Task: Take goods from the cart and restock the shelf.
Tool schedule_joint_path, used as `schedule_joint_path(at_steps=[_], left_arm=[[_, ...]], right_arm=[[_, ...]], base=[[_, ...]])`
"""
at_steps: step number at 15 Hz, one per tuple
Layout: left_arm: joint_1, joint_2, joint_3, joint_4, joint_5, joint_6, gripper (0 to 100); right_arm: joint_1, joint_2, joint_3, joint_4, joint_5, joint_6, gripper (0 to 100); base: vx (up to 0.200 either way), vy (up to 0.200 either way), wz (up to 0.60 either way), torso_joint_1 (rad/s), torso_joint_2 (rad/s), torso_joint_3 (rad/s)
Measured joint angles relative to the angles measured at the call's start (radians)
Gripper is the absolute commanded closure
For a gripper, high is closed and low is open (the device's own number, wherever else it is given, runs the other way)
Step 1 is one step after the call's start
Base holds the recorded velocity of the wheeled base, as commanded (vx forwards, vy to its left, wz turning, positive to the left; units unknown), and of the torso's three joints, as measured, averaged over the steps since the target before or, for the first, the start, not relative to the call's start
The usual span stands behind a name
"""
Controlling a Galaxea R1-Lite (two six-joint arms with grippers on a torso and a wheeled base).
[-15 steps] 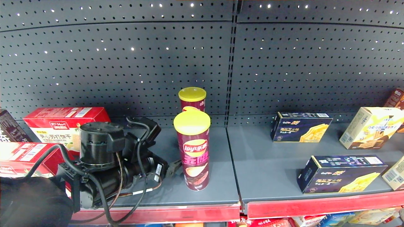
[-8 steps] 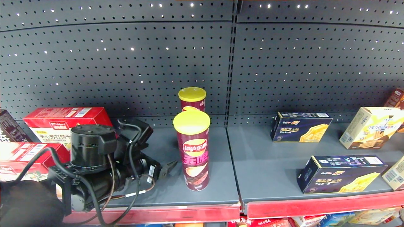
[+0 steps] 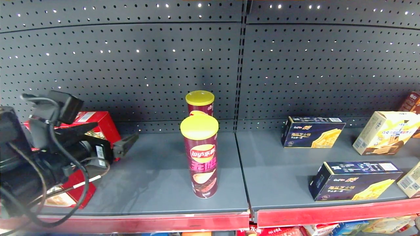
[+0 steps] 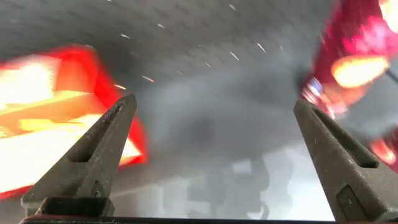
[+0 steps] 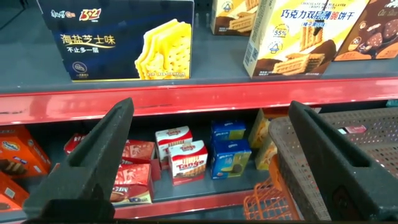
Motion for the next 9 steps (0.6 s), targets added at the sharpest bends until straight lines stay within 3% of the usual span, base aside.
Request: schedule_joint_path(at_steps=[3, 6, 7, 9], left_arm=[[0.095, -0.175, 0.066, 0.001, -0.003, 0.0, 0], [0.165, -0.388, 0.192, 0.014, 0.008, 0.013, 0], [0.18, -0.478, 0.237, 0.04, 0.023, 0.021, 0], [0.198, -0.673, 0.294, 0.219, 0.048, 0.031, 0]], right_arm=[[0.0, 0.0, 0.0, 0.0, 0.0, 0.0, 0], [0.0, 0.0, 0.001, 0.001, -0.001, 0.0, 0], [0.0, 0.0, 0.001, 0.001, -0.001, 0.0, 0], [0.0, 0.0, 0.001, 0.001, -0.001, 0.0, 0]], base=[[0.0, 0.0, 0.0, 0.0, 0.0, 0.0], [0.0, 0.0, 0.0, 0.0, 0.0, 0.0], [0.0, 0.0, 0.0, 0.0, 0.0, 0.0], [0.0, 0.0, 0.0, 0.0, 0.0, 0.0]])
